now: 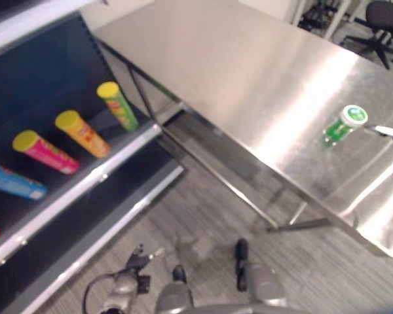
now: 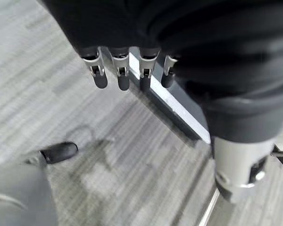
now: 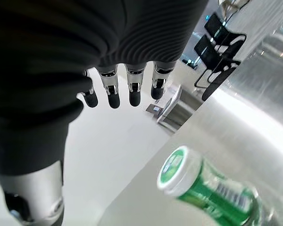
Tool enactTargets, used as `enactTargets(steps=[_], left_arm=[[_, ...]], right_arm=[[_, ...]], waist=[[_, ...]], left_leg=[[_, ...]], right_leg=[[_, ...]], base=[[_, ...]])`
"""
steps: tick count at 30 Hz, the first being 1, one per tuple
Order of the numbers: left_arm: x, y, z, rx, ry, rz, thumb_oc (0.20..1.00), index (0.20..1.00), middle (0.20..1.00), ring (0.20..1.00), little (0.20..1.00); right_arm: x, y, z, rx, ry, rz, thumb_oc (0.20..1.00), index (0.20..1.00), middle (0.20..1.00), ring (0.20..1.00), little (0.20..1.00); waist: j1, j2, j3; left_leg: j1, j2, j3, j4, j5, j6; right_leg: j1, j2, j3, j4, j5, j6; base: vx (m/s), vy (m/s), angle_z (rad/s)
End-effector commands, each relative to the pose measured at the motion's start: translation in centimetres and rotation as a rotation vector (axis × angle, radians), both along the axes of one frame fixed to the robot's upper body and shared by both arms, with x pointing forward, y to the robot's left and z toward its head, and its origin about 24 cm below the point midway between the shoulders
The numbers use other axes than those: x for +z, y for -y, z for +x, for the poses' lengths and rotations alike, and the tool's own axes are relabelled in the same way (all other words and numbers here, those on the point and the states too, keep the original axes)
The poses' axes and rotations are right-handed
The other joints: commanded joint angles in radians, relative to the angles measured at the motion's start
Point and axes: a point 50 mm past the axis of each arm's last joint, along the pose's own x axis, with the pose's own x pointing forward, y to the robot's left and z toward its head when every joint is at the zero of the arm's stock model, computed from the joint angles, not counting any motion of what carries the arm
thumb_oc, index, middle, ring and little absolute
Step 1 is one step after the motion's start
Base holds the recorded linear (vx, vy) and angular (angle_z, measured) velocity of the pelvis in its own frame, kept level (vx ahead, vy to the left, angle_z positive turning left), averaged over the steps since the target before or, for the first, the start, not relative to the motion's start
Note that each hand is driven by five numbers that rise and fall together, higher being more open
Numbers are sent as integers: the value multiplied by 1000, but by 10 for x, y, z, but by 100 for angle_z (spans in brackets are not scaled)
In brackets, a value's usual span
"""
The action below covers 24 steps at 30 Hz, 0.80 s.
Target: Put the goods on the table back onto the shelves and tidy them up.
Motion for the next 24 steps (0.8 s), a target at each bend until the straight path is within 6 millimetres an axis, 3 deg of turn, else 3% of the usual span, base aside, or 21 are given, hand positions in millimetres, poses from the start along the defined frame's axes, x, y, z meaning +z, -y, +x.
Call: enactTargets(steps=[1,8,17,24], left_arm=[[8,-25,0,-27,0,86,1000,1000,1000,1000,1000],[8,-25,-4,-29,-3,96,1000,1000,1000,1000,1000],[18,-25,7,-54,74,87,1000,1000,1000,1000,1000],[14,-21,-1,-52,61,67,1000,1000,1000,1000,1000]], right_arm=[[7,-1,7,21,11,-16,1000,1000,1000,1000,1000],[8,2,18,-56,-31,-148,1000,1000,1000,1000,1000],[29,8,29,-55,-52,-196,1000,1000,1000,1000,1000],[33,14,36,-75,-77,-193,1000,1000,1000,1000,1000]], waist=[[12,-48,-88],[24,-38,-75],[32,-33,3],[41,-31,29]], left_leg=[[-39,49,-6,57,-23,-59],[-26,44,-12,39,-26,-57],[-84,45,-29,71,-24,-61],[-99,51,-32,69,-17,-64]], right_leg=[[51,-18,62,26,-175,81],[48,-36,63,28,-170,89],[-29,-46,76,70,-165,94],[-43,-45,75,68,-160,96]], base=[[43,32,-7],[21,9,0],[-39,10,1],[-5,0,0]])
